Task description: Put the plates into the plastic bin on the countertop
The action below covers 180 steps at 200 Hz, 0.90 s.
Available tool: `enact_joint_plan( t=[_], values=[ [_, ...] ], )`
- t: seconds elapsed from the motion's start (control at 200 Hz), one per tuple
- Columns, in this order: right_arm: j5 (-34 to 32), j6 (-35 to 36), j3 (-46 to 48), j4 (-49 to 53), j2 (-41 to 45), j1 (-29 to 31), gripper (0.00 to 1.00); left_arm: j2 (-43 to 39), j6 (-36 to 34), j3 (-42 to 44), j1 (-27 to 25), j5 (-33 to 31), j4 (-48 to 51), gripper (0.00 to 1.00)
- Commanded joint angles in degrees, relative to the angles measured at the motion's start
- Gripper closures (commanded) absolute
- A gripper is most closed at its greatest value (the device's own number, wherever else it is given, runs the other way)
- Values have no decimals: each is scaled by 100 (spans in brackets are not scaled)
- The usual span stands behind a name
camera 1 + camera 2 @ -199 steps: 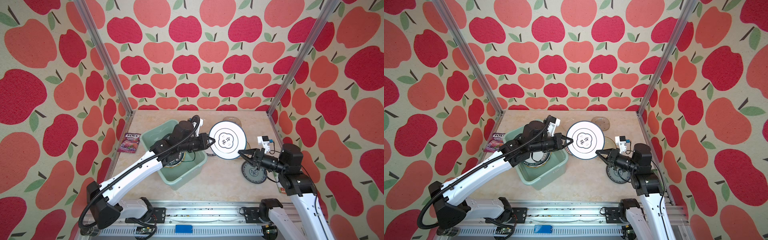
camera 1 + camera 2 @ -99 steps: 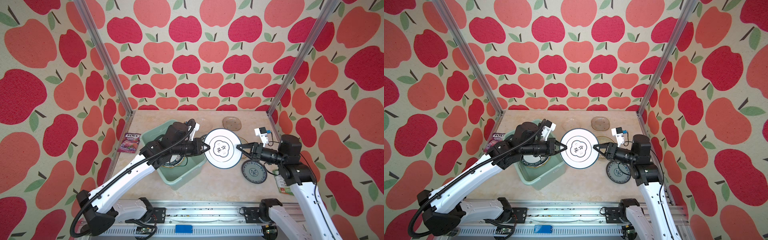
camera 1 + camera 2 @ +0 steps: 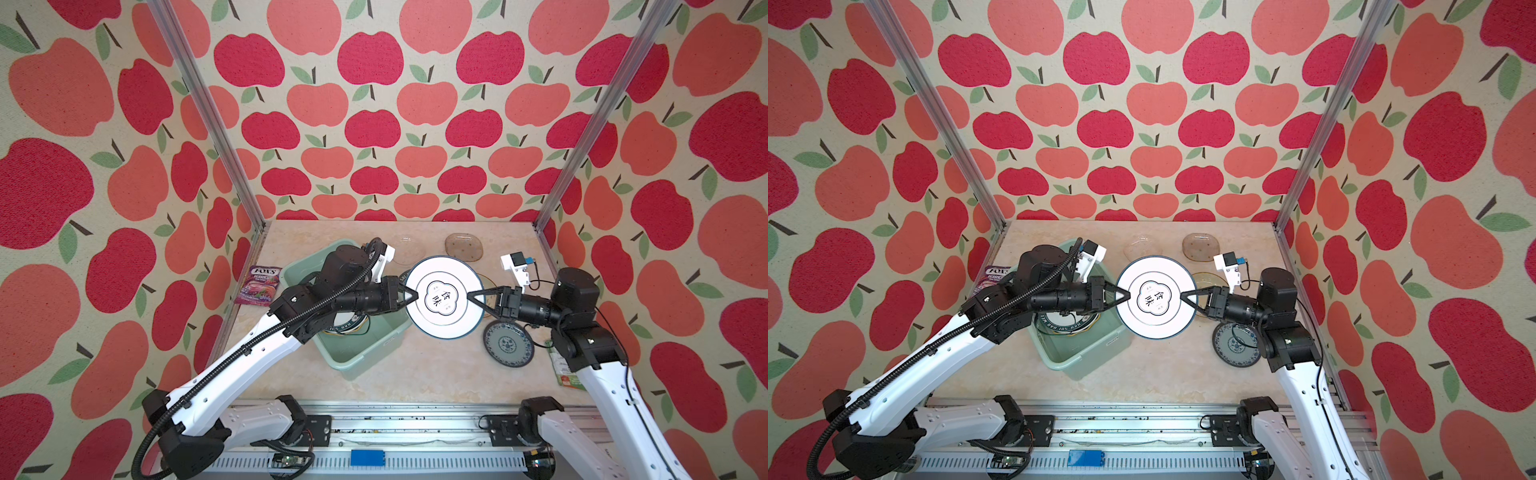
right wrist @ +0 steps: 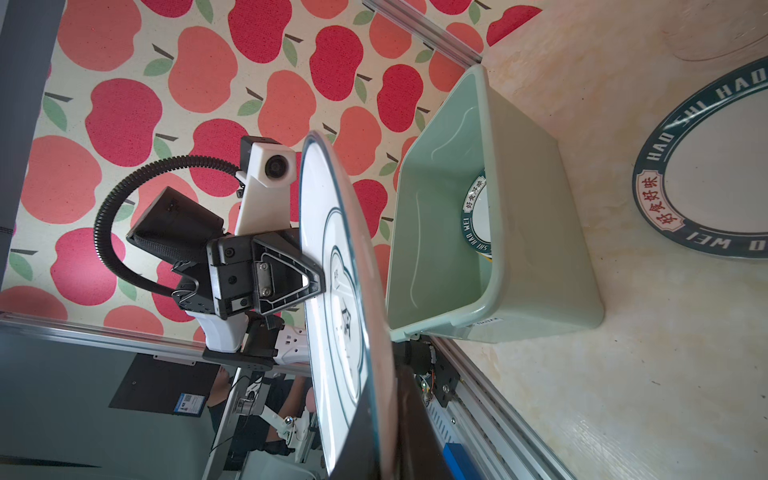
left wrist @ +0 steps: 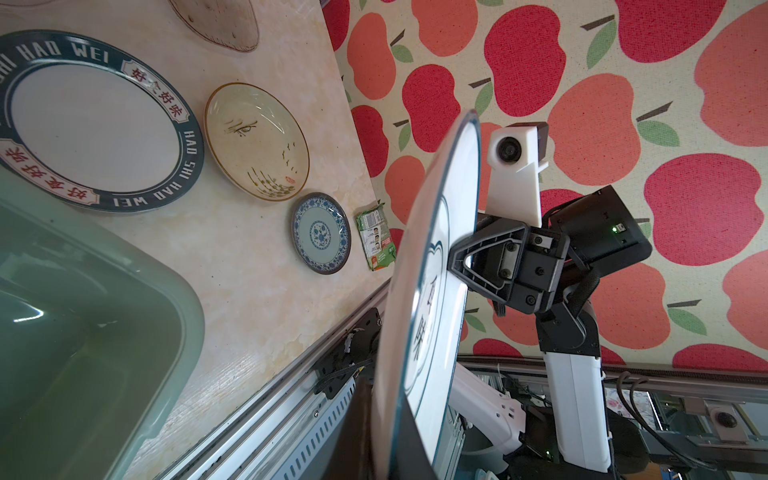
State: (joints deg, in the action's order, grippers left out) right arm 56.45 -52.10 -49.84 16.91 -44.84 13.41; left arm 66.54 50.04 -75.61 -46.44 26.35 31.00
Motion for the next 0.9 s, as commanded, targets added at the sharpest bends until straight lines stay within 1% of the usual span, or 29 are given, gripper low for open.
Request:
enact_joint_plan(
  t=[0.0,0.015,0.07,0.14,0.18,0.23,0.27,0.295,0.345,0.405,0.455,0.545,0.615,0.74,0.815,0.895],
  values=[
    [49,-304,-71,-188,50,56,100,-95,81,44,7,-101,-296,89],
    [5,-314,-79,-167,53,63,100,-111,96,54,11,-132,-300,87],
    [-113,-351,-127,-86,54,87,100,-201,128,81,12,-264,-295,74],
    [-273,-355,-227,84,45,122,100,-356,125,104,12,-454,-214,64],
    [-393,-331,-302,234,33,144,100,-396,105,113,12,-638,-124,54],
    [-565,-294,-407,462,26,177,100,-689,48,132,12,-918,4,42],
    [-718,-284,-492,629,27,208,100,-867,1,165,12,-1183,92,31],
    [-802,-289,-536,710,28,234,100,-998,-24,189,11,-1386,162,28],
    [-1010,-314,-644,867,27,290,100,-1293,-121,267,12,-1759,259,25],
    [-1303,-319,-785,1039,-13,387,100,-1667,-206,371,13,-2246,384,18],
    [-1566,-327,-908,1161,-74,515,100,-2005,-288,496,20,-2612,430,15],
    [-2047,-345,-1164,1291,-289,883,100,-2580,-442,691,20,-3223,512,9],
    [-2469,-295,-1412,1371,-598,1272,100,-2941,-572,806,20,-3602,604,6],
    [-3066,-198,-1997,1390,-1385,2002,100,-3320,-697,819,20,-4001,855,4],
    [-3408,-99,-2523,1511,-1971,2371,100,-3350,-736,662,20,-4130,1150,4],
    [-3851,164,-3190,1845,-2630,2719,100,-3350,-794,536,20,-4237,1437,3]
  ],
)
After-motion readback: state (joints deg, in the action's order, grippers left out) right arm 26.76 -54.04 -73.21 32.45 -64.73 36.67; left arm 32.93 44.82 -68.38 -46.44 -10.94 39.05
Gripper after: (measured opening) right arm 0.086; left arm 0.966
